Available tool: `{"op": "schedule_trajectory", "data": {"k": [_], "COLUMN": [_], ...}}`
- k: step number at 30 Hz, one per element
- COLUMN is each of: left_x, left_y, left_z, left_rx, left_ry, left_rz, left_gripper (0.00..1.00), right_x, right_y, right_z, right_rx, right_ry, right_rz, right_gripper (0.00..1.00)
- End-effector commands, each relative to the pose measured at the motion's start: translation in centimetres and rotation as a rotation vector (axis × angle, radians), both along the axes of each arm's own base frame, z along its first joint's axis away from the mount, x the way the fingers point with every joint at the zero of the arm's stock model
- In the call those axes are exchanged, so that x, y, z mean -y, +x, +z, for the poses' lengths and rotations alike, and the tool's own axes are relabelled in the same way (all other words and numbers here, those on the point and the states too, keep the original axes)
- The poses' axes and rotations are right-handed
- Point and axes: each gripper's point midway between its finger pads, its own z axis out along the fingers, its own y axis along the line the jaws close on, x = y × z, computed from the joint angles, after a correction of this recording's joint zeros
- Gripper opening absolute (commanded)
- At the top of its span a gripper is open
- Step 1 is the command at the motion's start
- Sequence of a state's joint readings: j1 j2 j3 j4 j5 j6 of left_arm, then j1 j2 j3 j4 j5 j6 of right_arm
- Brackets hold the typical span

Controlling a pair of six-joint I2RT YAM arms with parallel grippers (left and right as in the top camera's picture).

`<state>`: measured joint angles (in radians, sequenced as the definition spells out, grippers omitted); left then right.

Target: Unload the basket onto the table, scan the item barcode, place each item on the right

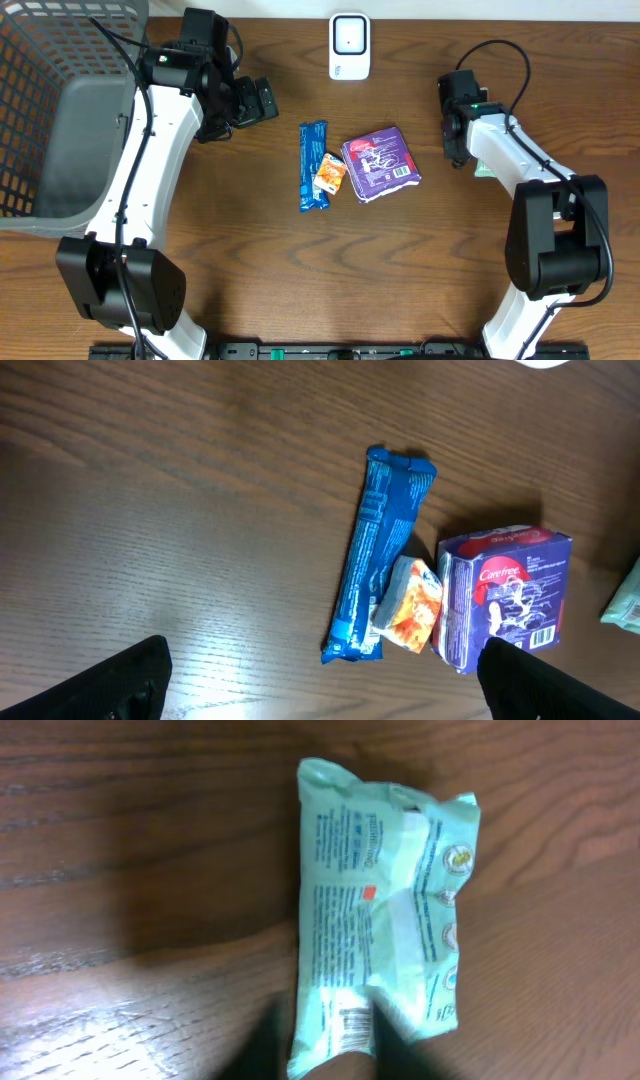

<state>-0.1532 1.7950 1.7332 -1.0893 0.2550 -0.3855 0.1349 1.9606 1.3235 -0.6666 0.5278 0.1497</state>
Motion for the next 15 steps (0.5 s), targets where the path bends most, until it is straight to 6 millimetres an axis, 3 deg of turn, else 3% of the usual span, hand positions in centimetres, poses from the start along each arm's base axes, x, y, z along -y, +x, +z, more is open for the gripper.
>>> {"op": "schedule_trajectory", "data": {"k": [1, 5, 8, 15], "left_x": [-0.4, -0.4, -0.4, -0.4], "left_y": [0.1, 0.1, 0.1, 0.1], "left_z": [0.0, 0.0, 0.0, 0.0], "left_rx": [0.005, 0.005, 0.005, 0.005], "left_ry": [0.016, 0.016, 0.016, 0.016], "left_rz": [-0.001, -0.001, -0.001, -0.001], "left_gripper": [0.98, 0.98, 0.98, 0.98], "right_x": [1.3, 2.6, 3.2, 3.1], "right_y": [0.2, -0.3, -0.3, 0.6], "right_z": [1.7, 1.2, 0.7, -1.6], "right_rx": [0.050, 0.026, 0.021, 0.013], "right_ry": [0.012, 0.037, 0.036, 0.025], "right_rz": [-0.042, -0.066, -0.082, -0.070], "right_gripper": [0.57, 0.59, 0.69, 0.71]}}
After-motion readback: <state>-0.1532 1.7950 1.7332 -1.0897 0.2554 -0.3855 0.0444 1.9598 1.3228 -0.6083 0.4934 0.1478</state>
